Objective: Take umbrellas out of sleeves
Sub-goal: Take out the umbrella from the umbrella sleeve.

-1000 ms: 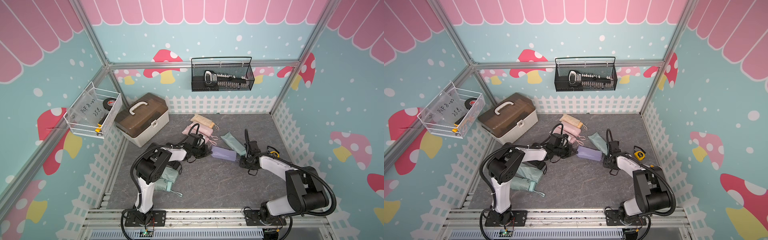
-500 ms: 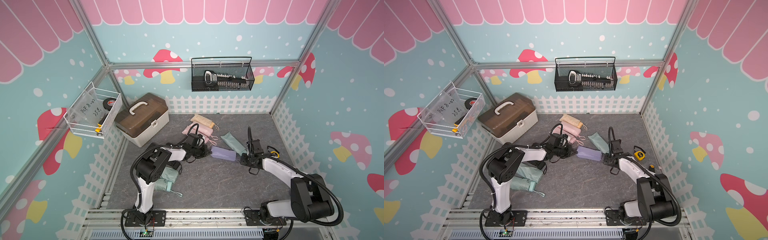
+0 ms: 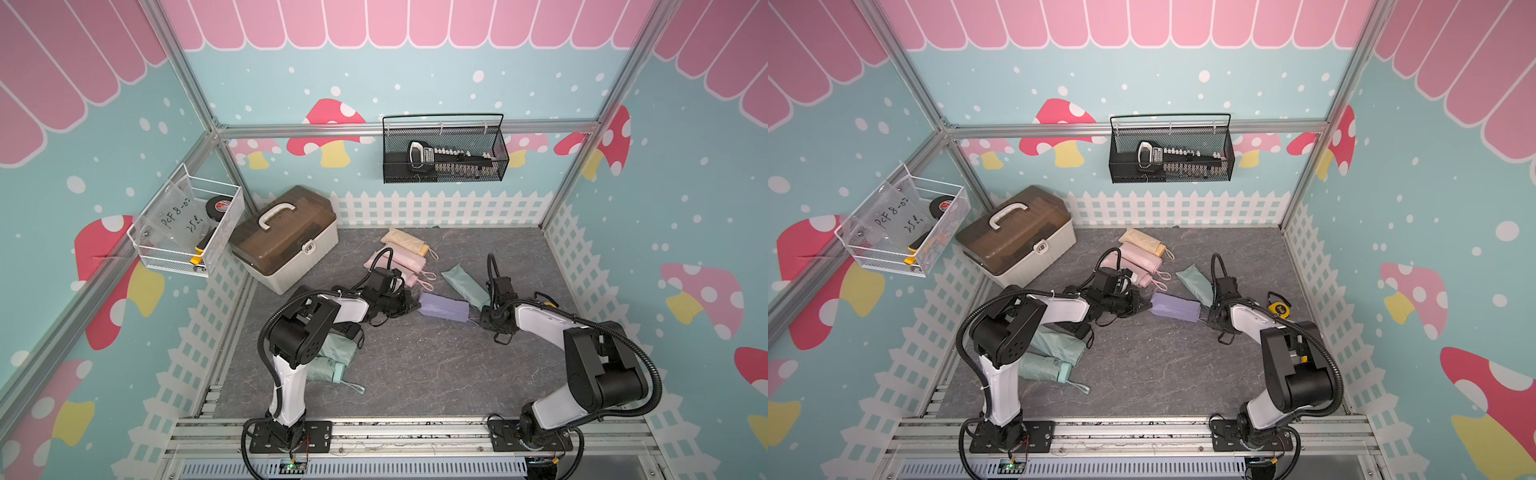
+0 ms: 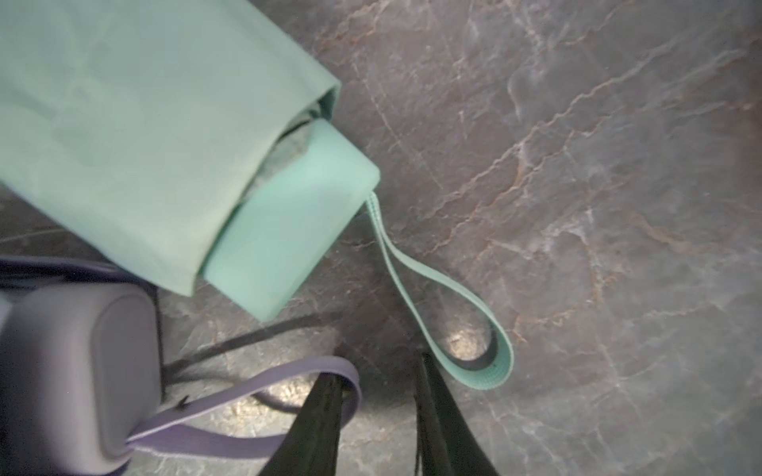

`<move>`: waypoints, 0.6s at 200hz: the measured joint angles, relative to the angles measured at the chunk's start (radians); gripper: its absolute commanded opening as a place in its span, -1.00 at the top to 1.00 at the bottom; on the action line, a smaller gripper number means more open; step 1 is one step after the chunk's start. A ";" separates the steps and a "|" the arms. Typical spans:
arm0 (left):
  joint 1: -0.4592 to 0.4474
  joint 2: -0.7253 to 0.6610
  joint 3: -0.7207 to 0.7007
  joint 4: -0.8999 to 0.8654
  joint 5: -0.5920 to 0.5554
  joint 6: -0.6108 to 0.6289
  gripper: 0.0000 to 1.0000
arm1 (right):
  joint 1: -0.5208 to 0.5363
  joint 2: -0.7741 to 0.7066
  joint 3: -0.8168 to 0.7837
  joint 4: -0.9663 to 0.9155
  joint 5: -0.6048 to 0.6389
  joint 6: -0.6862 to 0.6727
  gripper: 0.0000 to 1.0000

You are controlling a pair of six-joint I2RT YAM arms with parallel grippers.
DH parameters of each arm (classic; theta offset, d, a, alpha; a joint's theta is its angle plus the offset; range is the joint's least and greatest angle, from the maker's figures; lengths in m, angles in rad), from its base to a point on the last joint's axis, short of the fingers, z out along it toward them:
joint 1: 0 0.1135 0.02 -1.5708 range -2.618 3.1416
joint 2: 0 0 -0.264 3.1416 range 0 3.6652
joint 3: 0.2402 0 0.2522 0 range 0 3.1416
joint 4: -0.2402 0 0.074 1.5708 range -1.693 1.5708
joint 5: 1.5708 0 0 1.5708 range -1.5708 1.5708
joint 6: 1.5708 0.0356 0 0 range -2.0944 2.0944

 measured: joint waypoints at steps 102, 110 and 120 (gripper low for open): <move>0.044 -0.060 -0.036 0.008 0.015 0.000 1.00 | 0.000 -0.067 -0.009 -0.154 0.139 0.083 0.56; 0.045 -0.062 -0.037 0.008 0.015 0.000 1.00 | 0.000 -0.067 -0.008 -0.168 0.154 0.088 0.58; 0.045 -0.063 -0.037 0.008 0.015 0.000 1.00 | 0.000 -0.067 -0.006 -0.186 0.168 0.095 0.58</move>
